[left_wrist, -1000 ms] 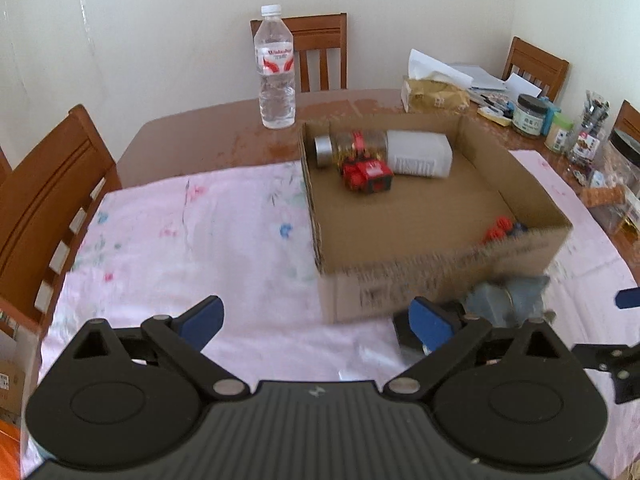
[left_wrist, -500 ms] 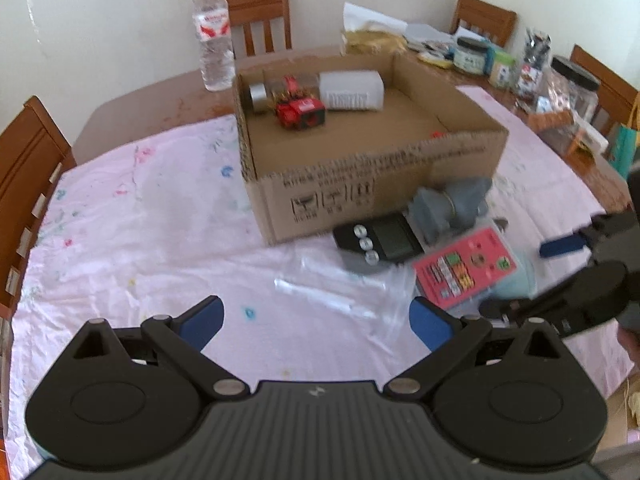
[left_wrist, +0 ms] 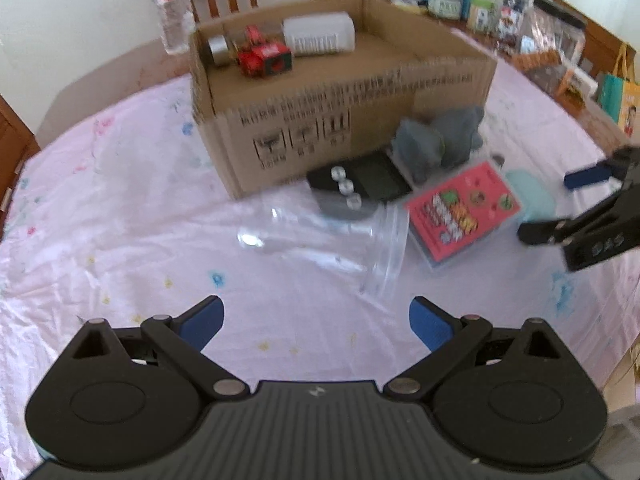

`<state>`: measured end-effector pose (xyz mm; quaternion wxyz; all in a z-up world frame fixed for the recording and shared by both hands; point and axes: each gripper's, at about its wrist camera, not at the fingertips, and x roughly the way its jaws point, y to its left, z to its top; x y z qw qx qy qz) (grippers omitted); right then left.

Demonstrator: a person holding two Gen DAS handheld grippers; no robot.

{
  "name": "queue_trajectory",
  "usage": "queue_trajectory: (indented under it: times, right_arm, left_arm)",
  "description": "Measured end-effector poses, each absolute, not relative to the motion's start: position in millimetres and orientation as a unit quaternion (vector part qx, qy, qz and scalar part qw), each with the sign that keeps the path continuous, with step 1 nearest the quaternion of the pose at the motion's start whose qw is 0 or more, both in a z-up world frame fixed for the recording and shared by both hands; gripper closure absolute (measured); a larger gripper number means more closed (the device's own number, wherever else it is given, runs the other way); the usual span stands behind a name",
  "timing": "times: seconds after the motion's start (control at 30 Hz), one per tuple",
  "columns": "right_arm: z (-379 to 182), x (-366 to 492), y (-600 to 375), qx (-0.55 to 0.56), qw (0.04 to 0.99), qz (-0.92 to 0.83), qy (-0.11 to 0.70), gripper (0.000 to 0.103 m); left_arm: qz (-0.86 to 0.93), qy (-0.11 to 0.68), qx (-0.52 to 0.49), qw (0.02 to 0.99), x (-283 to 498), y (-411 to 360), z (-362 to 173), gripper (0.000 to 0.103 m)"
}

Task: Organize rigid objects
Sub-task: 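Move the left tool toward the clear plastic jar while the right tool approaches the teal container, then position the left tool around the clear jar while the right tool nears the teal container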

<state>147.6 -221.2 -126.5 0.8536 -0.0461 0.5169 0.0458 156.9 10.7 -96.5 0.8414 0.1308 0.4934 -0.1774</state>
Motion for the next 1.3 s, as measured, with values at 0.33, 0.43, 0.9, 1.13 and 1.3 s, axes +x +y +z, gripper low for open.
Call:
queue_trajectory:
  times: [0.33,0.43,0.9,1.13,1.3]
  right_arm:
    - [-126.6,141.9,-220.7,-0.045,0.86,0.045,0.507,0.0]
    - [-126.2,142.5,-220.7,-0.046,0.859,0.045,0.507,0.0]
    - [-126.0,141.6,-207.7,-0.042,0.865,0.037,0.498,0.0]
    - [-126.6,140.0,-207.6,-0.042,0.868,0.038,0.494,0.0]
    - [-126.6,140.7,-209.9,-0.037,0.87,0.029,0.491,0.0]
  left_arm:
    - [-0.199,0.499,0.117,0.835,164.7,17.1,-113.9,0.0]
    - [-0.209,0.49,0.12,0.838,170.0,16.2,-114.7,0.0]
    - [-0.217,0.465,0.126,0.849,181.2,10.8,-117.2,0.0]
    - [-0.22,0.428,0.168,0.86,177.4,2.4,-107.9,0.001]
    - [-0.222,0.425,0.16,0.863,181.4,3.9,-103.7,0.001]
